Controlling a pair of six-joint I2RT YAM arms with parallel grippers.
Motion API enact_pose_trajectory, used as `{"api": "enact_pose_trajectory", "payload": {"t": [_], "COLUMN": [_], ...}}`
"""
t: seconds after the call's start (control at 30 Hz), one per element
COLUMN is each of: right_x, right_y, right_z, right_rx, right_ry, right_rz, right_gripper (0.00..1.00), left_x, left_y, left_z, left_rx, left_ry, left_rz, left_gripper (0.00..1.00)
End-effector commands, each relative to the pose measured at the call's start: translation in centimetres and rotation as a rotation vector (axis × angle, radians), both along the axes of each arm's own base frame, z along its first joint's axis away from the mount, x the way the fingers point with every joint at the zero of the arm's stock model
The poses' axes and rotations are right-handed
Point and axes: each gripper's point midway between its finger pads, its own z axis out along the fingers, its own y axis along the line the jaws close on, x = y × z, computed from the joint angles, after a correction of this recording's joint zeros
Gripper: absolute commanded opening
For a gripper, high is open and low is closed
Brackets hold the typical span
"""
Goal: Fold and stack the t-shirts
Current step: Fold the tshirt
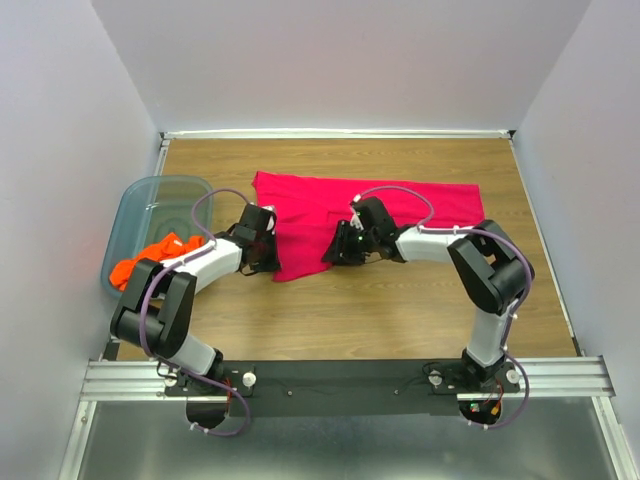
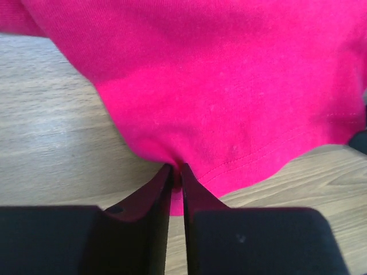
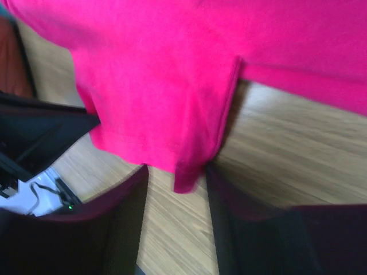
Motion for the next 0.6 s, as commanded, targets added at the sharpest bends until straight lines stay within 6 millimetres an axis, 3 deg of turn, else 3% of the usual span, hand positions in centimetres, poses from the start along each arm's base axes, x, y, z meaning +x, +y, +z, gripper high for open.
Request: {"api": "enact_pose_trajectory", "payload": {"t": [0.0,0.07,0.13,0.17,0.23,0.3,0.33,0.43,0.47,0.57], "right_x": [-1.2,-1.0,-0.8,-0.4,-0.1,0.9,1.2,3.4,4.3,7.3], "right_y": [0.3,0.3,0.5,0.7,1.0,1.5,1.7,2.2,2.1,1.7], "right_z": [-1.7,-1.4,-1.1,-0.7,-0.3,0.7,0.9,2.8,3.1,4.3], "right_rx": [-0.024,-0.027,-0.025,-0.019,-0.013,-0.001,-0.002,0.02,0.015,0.019], "right_ry": [0.051,0.037,0.029,0.019,0.012,-0.013,-0.021,-0.063,-0.079,-0.123], "right_rz": [0.005,0.007,0.009,0.01,0.012,0.007,0.004,-0.019,-0.035,-0.091], "right_gripper": [0.4,0.25,0.17,0.08,0.01,0.01,0.01,0.01,0.01,0.01], "left_x": [-0.9,0.0,0.9,2.2,4.5,6.5,8.4,11.3,13.0,16.0], "left_y": [0.3,0.4,0.5,0.4,0.6,1.3,1.4,1.7,1.5,1.2], "left_z": [-0.9,-0.1,0.9,2.2,4.5,5.6,7.4,8.4,10.1,10.3], "left_rx": [0.018,0.032,0.048,0.051,0.063,0.101,0.108,0.148,0.141,0.17], "left_ry": [0.036,0.007,-0.019,-0.053,-0.118,-0.154,-0.201,-0.236,-0.28,-0.306], "left_rz": [0.001,0.01,0.013,0.015,0.025,0.045,0.05,0.056,0.06,0.044], "left_gripper": [0.12,0.03,0.0,0.0,0.0,0.0,0.0,0.0,0.0,0.0]}}
